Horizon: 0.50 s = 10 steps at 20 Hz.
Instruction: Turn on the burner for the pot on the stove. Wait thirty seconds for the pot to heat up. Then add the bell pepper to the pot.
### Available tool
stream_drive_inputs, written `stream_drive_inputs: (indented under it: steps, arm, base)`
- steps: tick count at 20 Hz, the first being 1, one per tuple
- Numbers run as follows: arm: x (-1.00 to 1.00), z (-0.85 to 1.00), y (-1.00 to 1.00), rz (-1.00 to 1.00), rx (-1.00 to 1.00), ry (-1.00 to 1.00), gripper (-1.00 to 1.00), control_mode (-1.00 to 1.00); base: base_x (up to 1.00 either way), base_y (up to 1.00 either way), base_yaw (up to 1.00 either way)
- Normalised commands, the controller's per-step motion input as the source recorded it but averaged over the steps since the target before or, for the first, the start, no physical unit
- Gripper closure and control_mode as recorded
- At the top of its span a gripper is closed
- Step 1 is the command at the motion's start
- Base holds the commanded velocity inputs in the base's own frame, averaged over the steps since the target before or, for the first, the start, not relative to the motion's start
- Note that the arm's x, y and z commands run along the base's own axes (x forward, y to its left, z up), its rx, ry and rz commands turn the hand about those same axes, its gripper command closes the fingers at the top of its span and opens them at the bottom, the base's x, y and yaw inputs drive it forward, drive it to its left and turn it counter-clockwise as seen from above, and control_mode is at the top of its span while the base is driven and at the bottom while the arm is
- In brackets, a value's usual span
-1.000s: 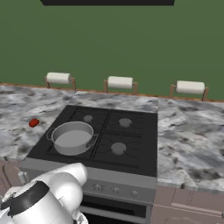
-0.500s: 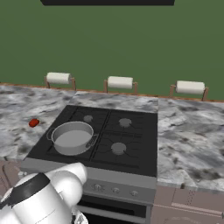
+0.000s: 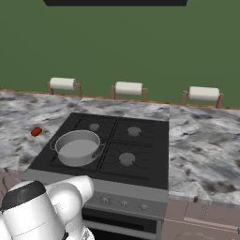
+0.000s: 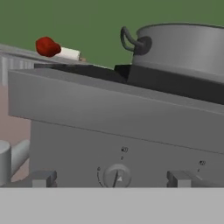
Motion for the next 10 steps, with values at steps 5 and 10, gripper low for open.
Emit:
stream_drive_inputs:
  steps: [5,10]
  arm:
    - [0.00,0.00,-0.01,0.00,0.00,0.00,-1.00,-1.00]
    - [0.02,0.00,-0.20,0.01,0.01,0.00,-1.00,-1.00]
  base:
    - [0.00,0.00,0.00]
    - [0.00,0.00,0.00]
